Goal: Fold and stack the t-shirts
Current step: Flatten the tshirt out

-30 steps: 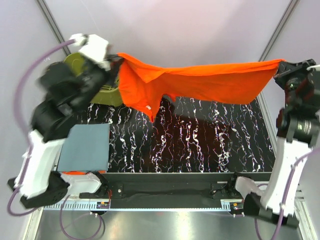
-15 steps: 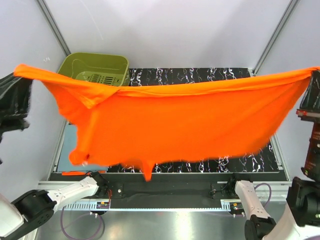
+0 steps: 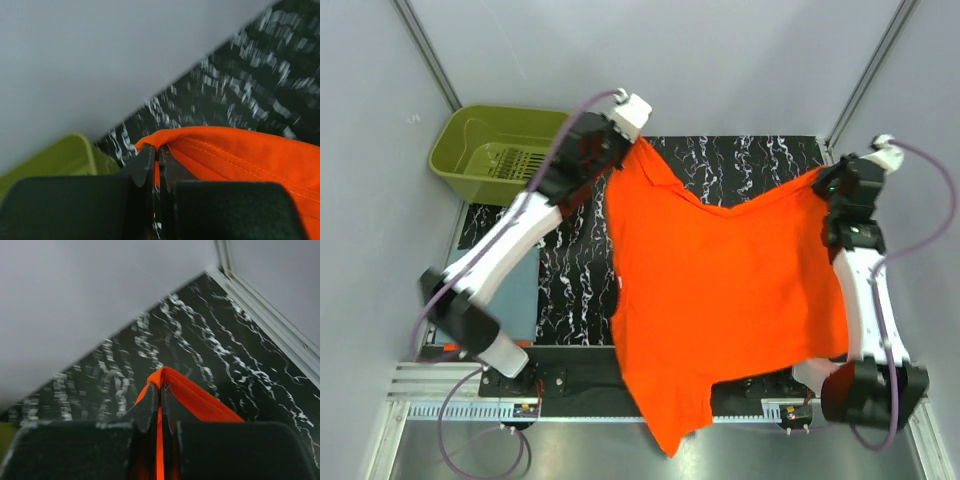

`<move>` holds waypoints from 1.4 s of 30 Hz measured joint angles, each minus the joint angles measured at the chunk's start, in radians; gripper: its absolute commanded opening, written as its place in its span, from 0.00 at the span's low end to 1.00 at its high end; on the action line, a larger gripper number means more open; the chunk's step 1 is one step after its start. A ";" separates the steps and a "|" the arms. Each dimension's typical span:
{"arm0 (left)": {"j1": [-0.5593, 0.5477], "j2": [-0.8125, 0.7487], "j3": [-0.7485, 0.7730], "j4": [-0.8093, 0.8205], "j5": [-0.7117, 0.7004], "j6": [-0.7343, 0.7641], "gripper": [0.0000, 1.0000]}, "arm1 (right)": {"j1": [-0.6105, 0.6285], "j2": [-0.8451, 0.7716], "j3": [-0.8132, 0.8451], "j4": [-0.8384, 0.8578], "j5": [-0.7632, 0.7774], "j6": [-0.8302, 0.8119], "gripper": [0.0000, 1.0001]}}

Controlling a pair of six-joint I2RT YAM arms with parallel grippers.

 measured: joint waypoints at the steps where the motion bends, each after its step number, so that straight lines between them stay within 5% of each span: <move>1: 0.016 0.079 -0.016 0.020 -0.003 0.008 0.00 | 0.000 0.081 -0.041 0.056 0.017 -0.016 0.00; 4: 0.060 0.336 0.001 0.082 -0.011 0.017 0.00 | -0.004 0.300 -0.057 0.176 0.044 -0.049 0.00; 9: 0.119 0.814 0.334 0.072 -0.010 -0.016 0.00 | -0.042 0.711 0.108 0.316 0.042 -0.089 0.00; 13: 0.140 0.925 0.418 0.060 0.002 -0.072 0.00 | -0.076 0.954 0.308 0.312 0.013 -0.116 0.00; 25: 0.137 0.830 0.391 0.071 0.098 -0.295 0.00 | -0.106 1.058 0.542 0.249 -0.084 -0.135 0.00; 33: 0.134 0.576 0.325 0.012 0.145 -0.372 0.00 | -0.122 1.056 0.565 0.169 -0.135 -0.085 0.00; 42: 0.134 0.240 0.428 -0.064 0.208 -0.278 0.00 | -0.126 0.644 0.537 0.046 -0.133 -0.020 0.00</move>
